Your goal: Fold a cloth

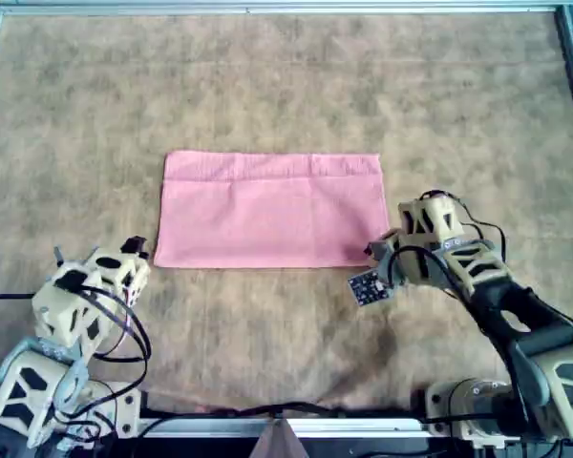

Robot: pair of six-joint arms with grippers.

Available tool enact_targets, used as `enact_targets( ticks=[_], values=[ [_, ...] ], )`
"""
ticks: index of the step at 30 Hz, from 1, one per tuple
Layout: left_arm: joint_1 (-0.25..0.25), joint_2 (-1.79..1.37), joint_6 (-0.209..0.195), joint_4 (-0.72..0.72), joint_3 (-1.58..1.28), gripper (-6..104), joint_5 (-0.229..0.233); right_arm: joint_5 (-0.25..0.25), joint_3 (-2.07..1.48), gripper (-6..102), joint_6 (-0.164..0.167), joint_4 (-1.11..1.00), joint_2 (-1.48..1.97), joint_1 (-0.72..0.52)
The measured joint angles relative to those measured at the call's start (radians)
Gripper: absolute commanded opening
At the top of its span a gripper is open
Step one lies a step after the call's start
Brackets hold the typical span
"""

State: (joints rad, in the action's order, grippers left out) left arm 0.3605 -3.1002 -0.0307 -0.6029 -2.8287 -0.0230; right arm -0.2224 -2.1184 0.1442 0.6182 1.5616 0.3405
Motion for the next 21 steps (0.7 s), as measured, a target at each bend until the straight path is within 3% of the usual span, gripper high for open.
enact_targets(
  ticks=[6, 13, 21],
  values=[
    [0.0, 0.0, 0.0, 0.0, 0.0, 58, 0.0, 0.0, 0.0, 41, 0.0, -0.002, 0.0, 0.0],
    [0.0, 0.0, 0.0, 0.0, 0.0, 58, 0.0, 0.0, 0.0, -3, 0.0, -0.086, -0.003, 0.0],
    [0.0, 0.0, 0.0, 0.0, 0.0, 58, 0.0, 0.0, -0.002, 2, 0.0, -0.161, -0.003, 0.003]
  ],
)
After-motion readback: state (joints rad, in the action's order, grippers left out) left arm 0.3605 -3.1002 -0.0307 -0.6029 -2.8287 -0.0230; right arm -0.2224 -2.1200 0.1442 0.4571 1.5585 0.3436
